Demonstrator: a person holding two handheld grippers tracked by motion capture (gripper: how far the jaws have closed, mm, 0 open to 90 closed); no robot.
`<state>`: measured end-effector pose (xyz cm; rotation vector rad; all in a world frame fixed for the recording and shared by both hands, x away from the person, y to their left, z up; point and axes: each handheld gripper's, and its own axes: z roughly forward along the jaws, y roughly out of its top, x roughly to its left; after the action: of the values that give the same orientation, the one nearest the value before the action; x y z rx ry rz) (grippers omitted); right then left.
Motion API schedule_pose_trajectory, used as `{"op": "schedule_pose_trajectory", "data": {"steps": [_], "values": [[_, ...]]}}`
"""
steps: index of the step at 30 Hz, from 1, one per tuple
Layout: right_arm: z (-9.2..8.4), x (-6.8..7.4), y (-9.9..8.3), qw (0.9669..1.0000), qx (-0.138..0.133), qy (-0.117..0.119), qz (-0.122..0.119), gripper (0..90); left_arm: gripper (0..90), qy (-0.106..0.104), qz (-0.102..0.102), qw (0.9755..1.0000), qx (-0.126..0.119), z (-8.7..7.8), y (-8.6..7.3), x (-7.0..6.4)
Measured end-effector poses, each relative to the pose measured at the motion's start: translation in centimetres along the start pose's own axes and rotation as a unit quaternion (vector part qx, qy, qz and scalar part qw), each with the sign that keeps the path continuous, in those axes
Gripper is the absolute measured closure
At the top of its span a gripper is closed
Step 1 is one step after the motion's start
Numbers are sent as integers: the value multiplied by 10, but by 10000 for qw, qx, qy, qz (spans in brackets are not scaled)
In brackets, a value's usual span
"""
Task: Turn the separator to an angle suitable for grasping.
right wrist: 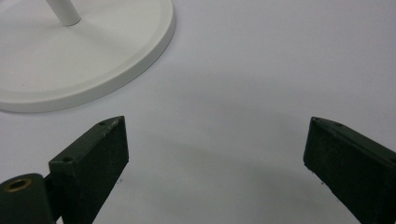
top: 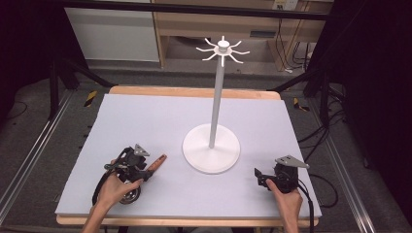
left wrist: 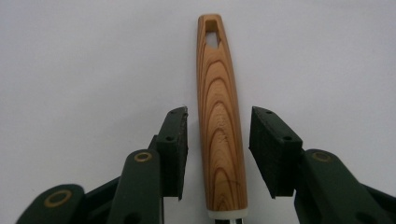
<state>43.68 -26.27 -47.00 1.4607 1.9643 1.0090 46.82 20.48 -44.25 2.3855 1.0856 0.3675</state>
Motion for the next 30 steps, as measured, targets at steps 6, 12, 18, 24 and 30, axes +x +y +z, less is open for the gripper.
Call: {"op": "schedule_pose_trajectory", "data": {"steps": [6,12,18,24,30], "values": [[2,-1,0,10000,45,15,-20,72,542,-35,173,9998,27,0,13,-1],[1,-1,0,10000,74,23,22,72,552,-9,345,9992,204,11,25,-4],[2,-1,0,10000,90,25,22,72,586,-11,252,9989,390,23,27,-2],[2,-1,0,9999,109,42,45,72,630,-96,170,9988,441,28,25,1],[2,-1,0,9999,107,48,46,73,643,-164,108,9987,471,29,24,2]]}}
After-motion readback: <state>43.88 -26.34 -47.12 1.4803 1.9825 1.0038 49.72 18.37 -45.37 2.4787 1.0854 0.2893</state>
